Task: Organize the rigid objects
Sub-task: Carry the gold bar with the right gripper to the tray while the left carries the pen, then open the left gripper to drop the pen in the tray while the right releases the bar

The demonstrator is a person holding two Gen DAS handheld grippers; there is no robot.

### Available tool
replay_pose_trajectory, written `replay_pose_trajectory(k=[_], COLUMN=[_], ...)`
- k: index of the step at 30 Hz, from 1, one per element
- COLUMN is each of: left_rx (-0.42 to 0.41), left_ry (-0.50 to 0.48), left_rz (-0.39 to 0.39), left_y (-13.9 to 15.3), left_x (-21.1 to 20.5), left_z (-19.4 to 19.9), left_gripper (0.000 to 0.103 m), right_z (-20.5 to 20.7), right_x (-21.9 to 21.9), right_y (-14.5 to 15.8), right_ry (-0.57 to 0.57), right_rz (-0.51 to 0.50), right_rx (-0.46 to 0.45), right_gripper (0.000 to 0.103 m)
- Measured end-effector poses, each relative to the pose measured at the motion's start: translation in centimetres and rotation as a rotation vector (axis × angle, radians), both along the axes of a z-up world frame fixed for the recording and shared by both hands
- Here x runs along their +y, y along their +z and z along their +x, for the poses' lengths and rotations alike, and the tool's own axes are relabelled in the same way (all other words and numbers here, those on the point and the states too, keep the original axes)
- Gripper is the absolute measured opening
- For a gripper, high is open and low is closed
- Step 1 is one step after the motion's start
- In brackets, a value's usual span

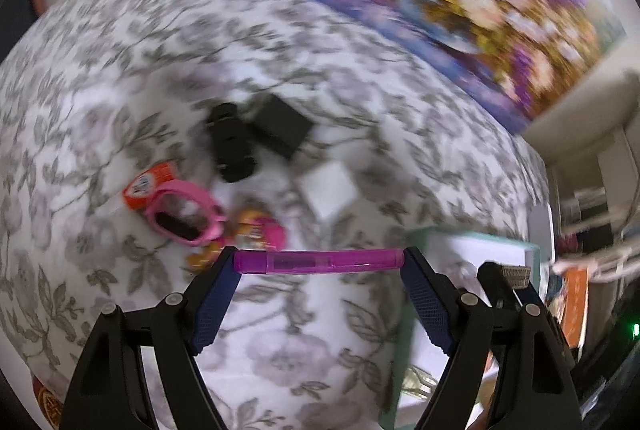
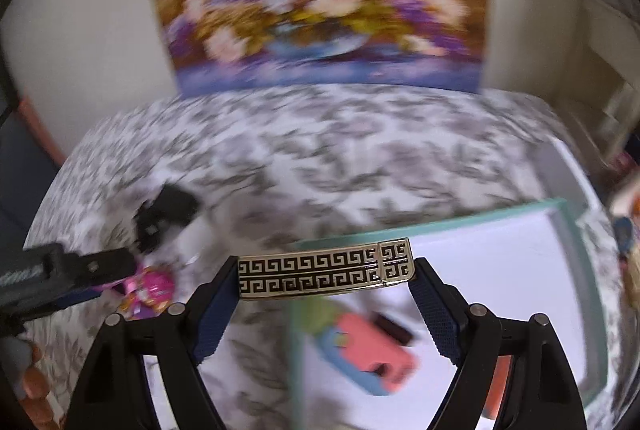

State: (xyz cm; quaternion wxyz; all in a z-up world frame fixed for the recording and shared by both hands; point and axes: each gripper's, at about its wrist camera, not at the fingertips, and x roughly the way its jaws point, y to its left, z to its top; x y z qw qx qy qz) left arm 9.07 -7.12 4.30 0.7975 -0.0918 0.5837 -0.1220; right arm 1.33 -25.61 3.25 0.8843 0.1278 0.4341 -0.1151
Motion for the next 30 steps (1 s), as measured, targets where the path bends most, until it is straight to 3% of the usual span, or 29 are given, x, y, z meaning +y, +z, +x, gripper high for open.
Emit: replay_pose_trajectory(k=[8,15,22,30], left_rx=[-0.063,-0.063,-0.079,-0.063], left_ry=[-0.155,-0.300,-0.451,-0.509], left_rz=[0.027,0.075,0.175,0.219], left_y=[0.5,-0.7,-2.3,-4.0], left_x=[-7.4,-13.3,-17.5,-18.8], left_z=[-2.5,-5.1,-8.6,-9.7], left_gripper=[0.082,0.082,0.082,0.082], right_z=[-3.3,-6.0,-8.0,-8.1], right_x=[-8.5,-13.3,-16.1,-16.3], right_y=[-1.3,-2.8,-4.1,-5.2], right_ry=[-0.231,-0.354,-0.429,-0.416], right_rz=[0.053,0.092,0.130,0.131], right_rx=[0.024,0.027,0.050,0.099], right_gripper=[0.085,0.085,0.085,0.085])
